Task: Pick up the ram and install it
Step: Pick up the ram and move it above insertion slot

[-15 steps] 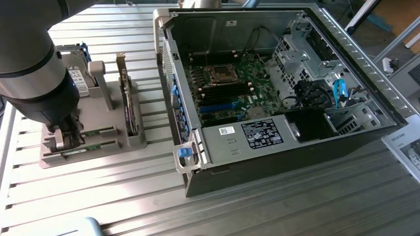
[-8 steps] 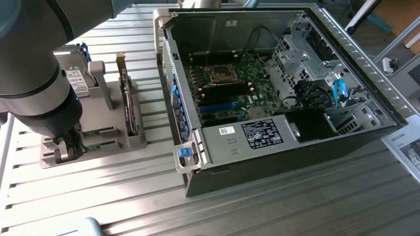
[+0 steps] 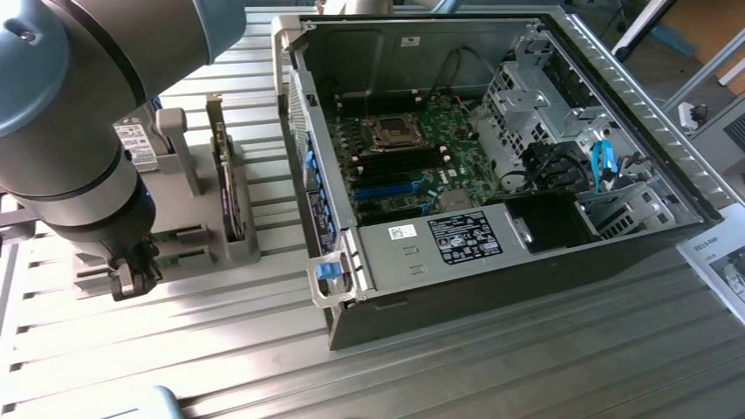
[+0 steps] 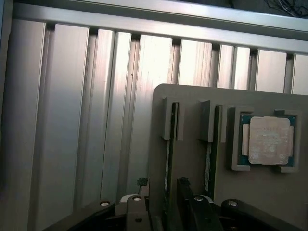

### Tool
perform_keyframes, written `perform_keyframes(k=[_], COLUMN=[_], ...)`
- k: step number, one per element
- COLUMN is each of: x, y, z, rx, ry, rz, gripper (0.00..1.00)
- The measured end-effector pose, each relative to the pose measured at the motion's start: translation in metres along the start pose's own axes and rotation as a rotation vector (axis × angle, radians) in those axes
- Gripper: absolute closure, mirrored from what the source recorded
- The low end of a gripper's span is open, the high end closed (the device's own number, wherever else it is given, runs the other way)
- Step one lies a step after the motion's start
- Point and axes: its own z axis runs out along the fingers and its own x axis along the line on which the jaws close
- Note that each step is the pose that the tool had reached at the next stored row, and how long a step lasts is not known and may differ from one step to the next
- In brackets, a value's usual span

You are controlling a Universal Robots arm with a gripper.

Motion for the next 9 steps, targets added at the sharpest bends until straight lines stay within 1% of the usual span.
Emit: perform_keyframes(k=[2, 9], x=[-0.0024, -0.0025], y=[-0.0003, -0.0003], z=[0.0022, 0.0022], rx=[0.0003, 0.0002], ry=[-0.0025, -0.0025], rz=[-0.001, -0.001], gripper=[0.64, 0.64])
